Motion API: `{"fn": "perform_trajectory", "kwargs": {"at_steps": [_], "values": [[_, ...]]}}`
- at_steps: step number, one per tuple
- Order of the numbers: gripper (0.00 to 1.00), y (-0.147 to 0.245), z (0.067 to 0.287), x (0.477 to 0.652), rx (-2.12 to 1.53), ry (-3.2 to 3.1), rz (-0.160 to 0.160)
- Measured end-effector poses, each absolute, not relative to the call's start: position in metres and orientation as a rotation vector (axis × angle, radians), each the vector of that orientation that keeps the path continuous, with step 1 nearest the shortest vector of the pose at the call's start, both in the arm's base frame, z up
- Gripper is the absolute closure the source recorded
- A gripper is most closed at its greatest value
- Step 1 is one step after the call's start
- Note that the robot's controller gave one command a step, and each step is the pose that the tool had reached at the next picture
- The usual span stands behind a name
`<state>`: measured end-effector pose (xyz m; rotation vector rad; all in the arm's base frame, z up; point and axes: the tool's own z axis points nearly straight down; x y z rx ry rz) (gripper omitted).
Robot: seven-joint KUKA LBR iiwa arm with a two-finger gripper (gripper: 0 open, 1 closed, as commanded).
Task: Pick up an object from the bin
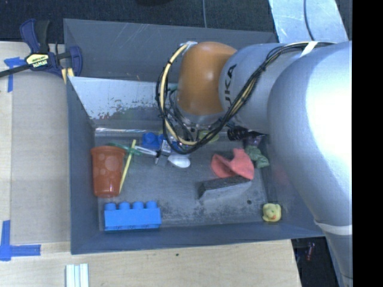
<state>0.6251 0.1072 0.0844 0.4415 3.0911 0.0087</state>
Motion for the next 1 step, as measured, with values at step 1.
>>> {"fn": "perform_trajectory", "kwargs": {"at_steps": [1], "values": [[1.0, 0.1098, 0.0723, 0.6204, 0.405, 3.102, 0.006]]}}
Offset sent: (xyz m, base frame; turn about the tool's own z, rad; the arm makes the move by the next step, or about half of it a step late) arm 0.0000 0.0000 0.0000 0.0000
